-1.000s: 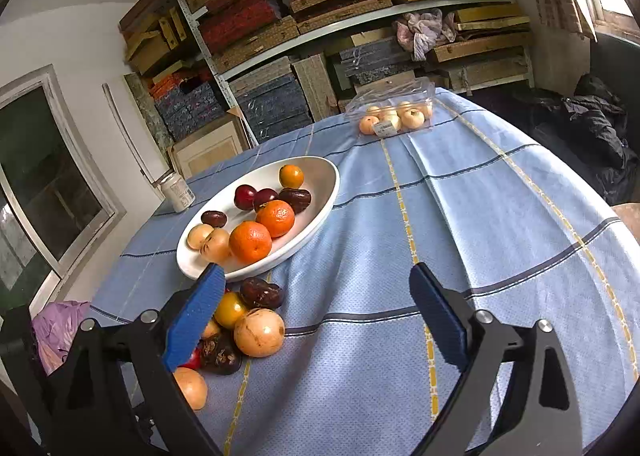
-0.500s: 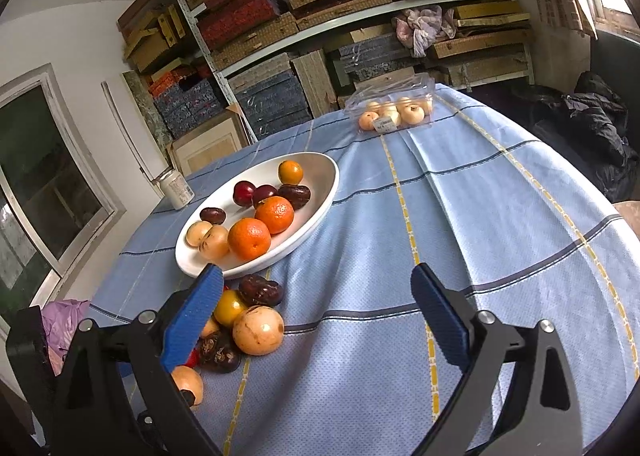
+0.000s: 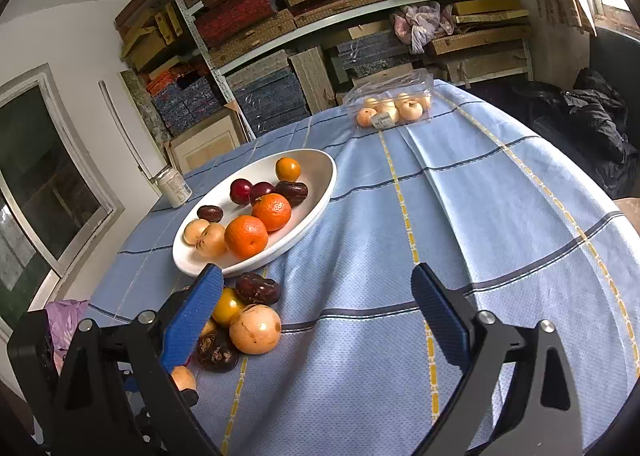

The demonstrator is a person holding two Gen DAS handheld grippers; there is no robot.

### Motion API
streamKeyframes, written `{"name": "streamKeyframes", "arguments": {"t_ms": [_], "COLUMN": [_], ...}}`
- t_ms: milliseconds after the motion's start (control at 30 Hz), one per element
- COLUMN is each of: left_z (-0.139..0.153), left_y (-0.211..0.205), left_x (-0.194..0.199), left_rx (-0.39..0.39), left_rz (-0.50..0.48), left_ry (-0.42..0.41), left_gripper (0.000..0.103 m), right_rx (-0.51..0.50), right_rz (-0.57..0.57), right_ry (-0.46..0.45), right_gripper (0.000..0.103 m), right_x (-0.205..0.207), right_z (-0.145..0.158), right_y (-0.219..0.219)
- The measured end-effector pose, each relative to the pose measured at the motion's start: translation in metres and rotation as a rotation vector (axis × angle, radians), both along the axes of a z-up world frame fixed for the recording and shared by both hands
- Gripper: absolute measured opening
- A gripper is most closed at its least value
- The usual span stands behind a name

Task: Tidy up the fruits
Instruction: 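Grasp the pale orange round fruit with the left tool while the right tool grasps a tan round fruit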

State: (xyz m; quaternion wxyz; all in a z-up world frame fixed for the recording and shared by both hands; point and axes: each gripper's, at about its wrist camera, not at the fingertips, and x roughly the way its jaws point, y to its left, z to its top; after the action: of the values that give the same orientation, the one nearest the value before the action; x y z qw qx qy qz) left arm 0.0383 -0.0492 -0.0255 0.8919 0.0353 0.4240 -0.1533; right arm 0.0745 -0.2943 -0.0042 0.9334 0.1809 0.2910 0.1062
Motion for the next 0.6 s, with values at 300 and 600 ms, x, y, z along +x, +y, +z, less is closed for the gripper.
{"name": "streamKeyframes", "arguments": {"t_ms": [300, 600], "left_z": [0.014, 0.010], "left_y": [0.061, 0.050], "left_x": [0.010, 0.013], "left_rx": [0.099, 0.109], "left_rz": [0.277, 0.240], "left_ry": [-0.117, -0.103], "left_gripper": [0.047, 0.047], "right_rx": [-0.203, -0.323], "right_rz": [0.206, 0.294], "right_ry": [0.033, 0.108], "right_gripper": [0.079, 0.055], "right_x": [-0.002, 0.005], "right_z": [-0.011, -0.033], "right_y": [0.052, 0.086]}}
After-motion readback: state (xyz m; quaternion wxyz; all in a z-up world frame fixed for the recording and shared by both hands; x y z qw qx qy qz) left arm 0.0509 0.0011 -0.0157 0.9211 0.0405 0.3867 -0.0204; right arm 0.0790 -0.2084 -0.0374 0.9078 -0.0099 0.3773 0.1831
